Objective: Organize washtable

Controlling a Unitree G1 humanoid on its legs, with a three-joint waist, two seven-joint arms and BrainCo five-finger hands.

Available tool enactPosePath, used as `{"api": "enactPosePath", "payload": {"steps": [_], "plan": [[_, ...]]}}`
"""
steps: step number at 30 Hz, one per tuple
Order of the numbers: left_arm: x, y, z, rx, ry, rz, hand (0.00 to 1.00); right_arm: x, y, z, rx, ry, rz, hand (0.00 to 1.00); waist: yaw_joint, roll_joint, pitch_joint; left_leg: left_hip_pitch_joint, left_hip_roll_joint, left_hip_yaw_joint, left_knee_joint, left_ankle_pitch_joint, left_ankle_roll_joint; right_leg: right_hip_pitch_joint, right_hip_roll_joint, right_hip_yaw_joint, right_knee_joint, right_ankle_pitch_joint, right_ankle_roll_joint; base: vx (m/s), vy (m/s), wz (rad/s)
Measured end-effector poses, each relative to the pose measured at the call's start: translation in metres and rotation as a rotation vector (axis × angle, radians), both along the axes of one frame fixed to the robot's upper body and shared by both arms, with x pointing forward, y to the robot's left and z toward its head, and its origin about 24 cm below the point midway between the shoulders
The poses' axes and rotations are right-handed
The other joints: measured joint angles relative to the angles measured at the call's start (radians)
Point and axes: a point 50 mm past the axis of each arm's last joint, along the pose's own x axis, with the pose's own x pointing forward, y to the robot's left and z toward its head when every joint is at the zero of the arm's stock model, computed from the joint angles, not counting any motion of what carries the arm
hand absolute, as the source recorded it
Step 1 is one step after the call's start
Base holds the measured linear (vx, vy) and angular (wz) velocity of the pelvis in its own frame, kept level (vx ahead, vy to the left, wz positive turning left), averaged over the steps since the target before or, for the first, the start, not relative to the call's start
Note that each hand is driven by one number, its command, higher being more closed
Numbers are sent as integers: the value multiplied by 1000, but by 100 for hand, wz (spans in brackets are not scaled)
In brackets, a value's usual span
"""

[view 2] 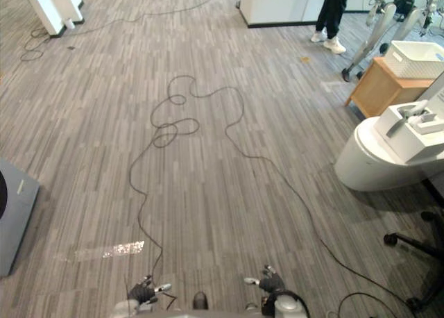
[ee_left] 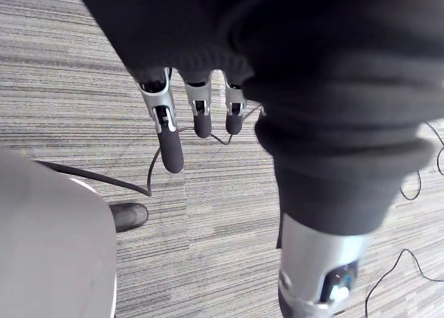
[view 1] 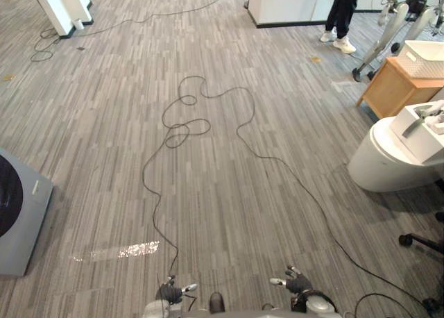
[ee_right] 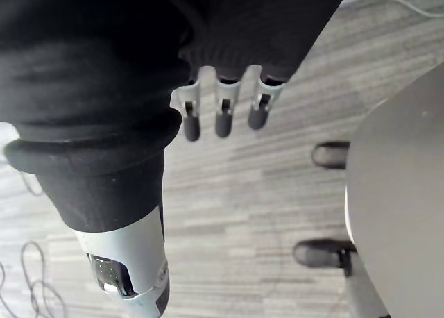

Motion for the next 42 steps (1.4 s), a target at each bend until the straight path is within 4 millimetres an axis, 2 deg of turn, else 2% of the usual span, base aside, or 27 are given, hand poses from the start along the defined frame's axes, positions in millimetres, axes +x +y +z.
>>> {"api": "enactPosePath", "payload": {"steps": [10, 15, 16, 18, 19, 21, 22, 23, 24, 25, 26, 28, 31, 33, 35, 36, 37, 38, 39, 40, 41, 42], "plan": [[0, -1, 0, -3, 0, 1, 0, -2, -2, -1, -6, 13, -8, 0, 2, 5, 3, 18, 1, 20, 6, -2, -4, 14, 0, 13, -1, 0, 0, -1, -1, -4], [1, -2, 0, -22, -11, 43, 0, -3, -6, -2, -14, 30, -11, 0, 30, 10, 1, 22, 5, 54, 11, -22, -3, -4, 0, 42, 10, -1, 3, -41, -19, -19], [0, 0, 0, -28, -13, 69, 0, -3, -6, -2, -15, 30, -13, 0, 33, 10, 1, -5, 5, 54, 48, -49, 2, -21, -4, 45, 24, -7, 7, -11, 5, -11], [1, 1, 1, -33, -22, 87, 0, -2, -6, -2, -15, 29, -15, 0, 42, 10, 1, -55, 2, 54, 137, -102, 9, -60, -19, 51, 88, -46, 18, 20, 22, -5], [3, 1, 2, -37, -35, 94, 0, -2, -7, -2, -16, 30, -16, 0, 52, 9, 2, -84, -3, 56, 216, -162, 21, -95, -38, 56, 177, -96, 33, 35, 41, 1], [3, 1, 2, -42, -41, 104, 0, -1, -7, -1, -18, 26, -12, 0, 54, 5, 4, -100, -7, 54, 279, -213, 33, -127, -54, 52, 303, -139, 61, 82, 56, 2], [3, 0, 2, -44, -37, 102, 0, 4, -7, 1, -19, 12, -6, 0, 53, 8, 10, -94, 0, 49, 299, -235, 42, -190, -54, 53, 454, -139, 62, 116, 59, 4], [2, 0, 2, -43, -33, 99, 0, 6, -7, 2, -19, 3, -5, 0, 50, 12, 11, -85, 1, 43, 304, -243, 44, -221, -55, 53, 533, -133, 60, 198, 61, 17], [3, 0, 2, -42, -35, 94, 0, 8, -8, 3, -24, -10, -5, 0, 48, 14, 14, -64, 3, 29, 327, -265, 49, -274, -59, 55, 665, -133, 41, 288, 37, 28], [5, 1, 3, -40, -40, 92, 0, 7, -7, 3, -20, -8, -3, 0, 51, 8, 20, -48, 6, 19, 344, -281, 52, -307, -63, 44, 740, -168, 32, 307, 20, 30], [6, 1, 3, -38, -40, 91, 0, 7, -6, 3, -20, -7, -1, 0, 52, 3, 21, -40, 9, 11, 350, -289, 50, -319, -63, 26, 757, -189, 28, 306, -6, 33], [7, 1, 3, -37, -41, 89, 0, 11, -6, 4, -21, -17, 6, 0, 50, 4, 24, 4, 42, -17, 332, -310, 33, -386, -29, -53, 738, -230, 5, 337, -25, 30], [9, -3, 3, -48, -42, 87, 0, 16, -12, 6, -39, -29, 10, 0, 38, 26, 38, 56, 89, -62, 282, -326, -2, -479, 35, -83, 604, -215, 1, 438, -76, 40], [9, -5, 2, -53, -41, 85, 0, 20, -14, 9, -43, -48, 6, 0, 21, 35, 43, 90, 110, -106, 260, -337, -40, -522, 52, -79, 483, -141, -18, 455, -120, 67], [2, -4, 0, -50, -19, 88, 0, 18, -11, 8, -35, -53, 10, 0, 16, 24, 41, 136, 122, -153, 286, -375, -104, -520, 56, -81, 402, -12, -82, 639, -218, 85], [0, -1, -1, -46, -10, 105, 0, 17, -8, 8, -28, -52, 9, 0, 13, 13, 40, 134, 127, -172, 344, -390, -127, -505, 57, -79, 406, 54, -117, 609, -237, 64], [2, -4, -1, -58, -16, 118, 0, 24, -9, 11, -37, -73, 17, 0, 17, 50, 46, 84, 169, -179, 487, -380, -160, -477, 88, -113, 411, 43, -141, 587, -267, 40], [4, -7, 0, -72, -28, 133, 0, 27, -7, 13, -36, -89, 27, 0, 21, 60, 52, 24, 186, -164, 629, -339, -161, -450, 104, -122, 395, 15, -149, 689, -322, 3], [7, -9, 1, -79, -42, 145, 0, 30, -5, 15, -38, -106, 47, 0, 28, 73, 63, -41, 210, -146, 791, -270, -150, -412, 126, -115, 370, -4, -166, 667, -326, -31], [11, -10, 3, -82, -64, 154, 0, 34, -1, 17, -37, -120, 69, 0, 36, 91, 79, -112, 253, -119, 965, -243, -152, -349, 160, -98, 335, -17, -182, 661, -286, -49], [15, -9, 6, -81, -84, 157, 0, 34, 5, 16, -24, -118, 74, 0, 46, 87, 92, -145, 284, -79, 1064, -245, -150, -278, 179, -86, 306, -28, -198, 532, -209, -42], [18, -8, 7, -76, -99, 156, 0, 33, 8, 16, -15, -115, 73, 0, 49, 78, 99, -155, 287, -63, 1086, -245, -150, -239, 180, -80, 291, -33, -206, 417, -159, -25]]}}
